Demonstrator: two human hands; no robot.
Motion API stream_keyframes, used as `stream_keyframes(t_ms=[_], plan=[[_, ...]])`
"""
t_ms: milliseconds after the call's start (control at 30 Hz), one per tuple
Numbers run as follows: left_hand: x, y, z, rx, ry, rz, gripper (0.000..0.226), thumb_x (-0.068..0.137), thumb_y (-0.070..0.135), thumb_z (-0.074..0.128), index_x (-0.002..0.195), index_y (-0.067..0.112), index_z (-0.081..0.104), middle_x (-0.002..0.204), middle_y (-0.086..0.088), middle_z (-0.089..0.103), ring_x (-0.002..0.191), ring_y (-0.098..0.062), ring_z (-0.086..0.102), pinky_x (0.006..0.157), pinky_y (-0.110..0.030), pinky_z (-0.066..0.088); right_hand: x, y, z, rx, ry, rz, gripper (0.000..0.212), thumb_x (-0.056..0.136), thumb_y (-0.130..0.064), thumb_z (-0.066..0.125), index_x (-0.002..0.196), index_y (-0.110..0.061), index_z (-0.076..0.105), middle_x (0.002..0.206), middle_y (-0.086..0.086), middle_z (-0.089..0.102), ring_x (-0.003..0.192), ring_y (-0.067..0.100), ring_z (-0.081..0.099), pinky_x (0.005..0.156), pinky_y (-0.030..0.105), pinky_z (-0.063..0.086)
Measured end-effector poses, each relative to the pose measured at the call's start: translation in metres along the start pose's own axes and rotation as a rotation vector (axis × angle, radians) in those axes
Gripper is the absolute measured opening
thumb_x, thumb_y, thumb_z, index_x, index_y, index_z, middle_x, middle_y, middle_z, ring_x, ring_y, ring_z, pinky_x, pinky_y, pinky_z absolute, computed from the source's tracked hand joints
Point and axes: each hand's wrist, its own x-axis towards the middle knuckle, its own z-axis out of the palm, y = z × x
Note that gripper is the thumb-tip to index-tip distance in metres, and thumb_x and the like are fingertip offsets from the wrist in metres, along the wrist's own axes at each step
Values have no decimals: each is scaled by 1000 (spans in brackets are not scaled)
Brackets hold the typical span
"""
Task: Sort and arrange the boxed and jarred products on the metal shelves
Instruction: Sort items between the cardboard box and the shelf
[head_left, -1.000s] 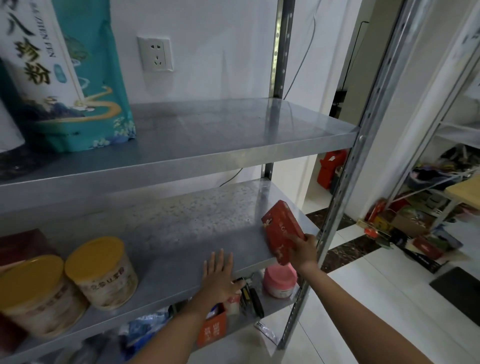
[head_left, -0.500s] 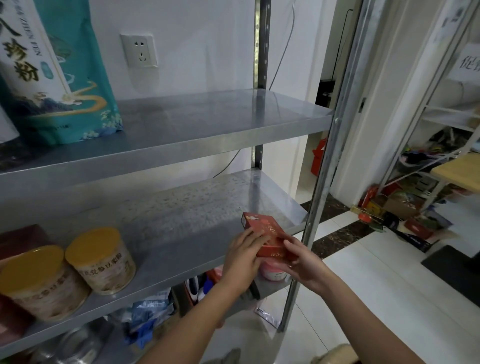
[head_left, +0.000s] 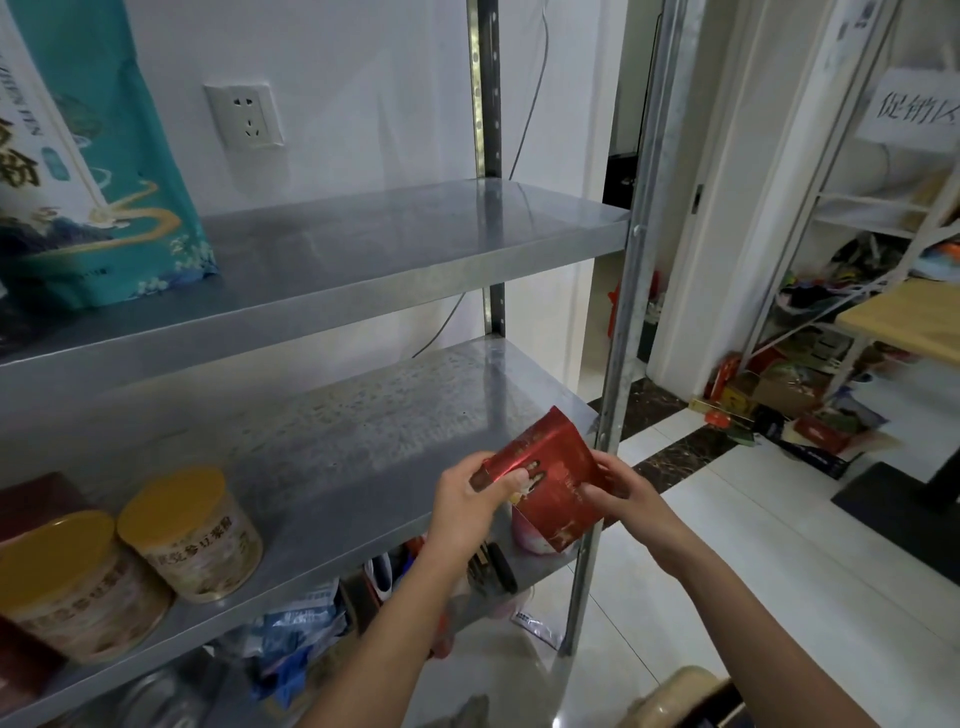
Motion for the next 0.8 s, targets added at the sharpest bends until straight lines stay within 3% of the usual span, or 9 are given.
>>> stream_keyframes(t_ms=[133,300,400,500,600,667,733,800], plan=[[-6,13,-5,-150,58,-91,5,84,20,74,85,15,72,81,-2,76,72,-8,69,62,-11,51,-6,-1,-9,61,21,26,30,78,-48,68,108,-41,65,104,-15,70,99,9,67,69,18,55],[-11,23,-9,-300,79,-237,18,87,25,70,89,7,70,76,-4,76,65,-10,71,55,-14,51,-14,-1,-15,178,40,39,41,74,-47,71,108,-26,70,101,1,75,94,19,72,70,23,57],[-13,22,-13,-235,65,-329,29,87,34,69,98,7,68,86,-9,76,77,-19,74,61,-21,55,-17,-3,-13,176,51,59,48,74,-47,70,109,-14,71,97,10,76,87,25,73,68,23,56],[-14,19,-17,-199,41,-347,29,89,26,69,109,6,64,99,-14,73,88,-24,72,61,-25,57,-20,-6,-15,138,35,82,51,70,-48,71,105,-11,72,96,15,75,87,30,73,81,37,57],[-15,20,-20,-233,87,-367,22,87,17,71,104,5,65,84,-9,75,71,-16,73,53,-22,54,-22,-9,-14,51,31,89,53,71,-52,69,101,-9,74,92,15,75,87,33,72,91,47,53],[-14,20,-20,-255,123,-408,15,88,15,70,96,4,65,68,-3,74,58,-12,71,46,-20,51,-23,-13,-12,46,8,80,52,76,-58,66,106,-16,73,94,12,75,88,31,72,91,46,53],[-14,20,-19,-269,144,-445,14,89,15,69,93,3,64,63,-3,73,54,-12,70,45,-23,51,-25,-17,-14,126,-59,80,44,82,-60,63,116,-34,69,103,8,74,91,30,71,86,41,54],[-13,18,-20,-259,130,-466,16,90,18,68,94,2,64,65,-5,73,56,-14,71,47,-25,53,-27,-21,-17,135,-131,89,37,84,-59,58,118,-47,66,99,11,72,82,27,68,71,30,50]])
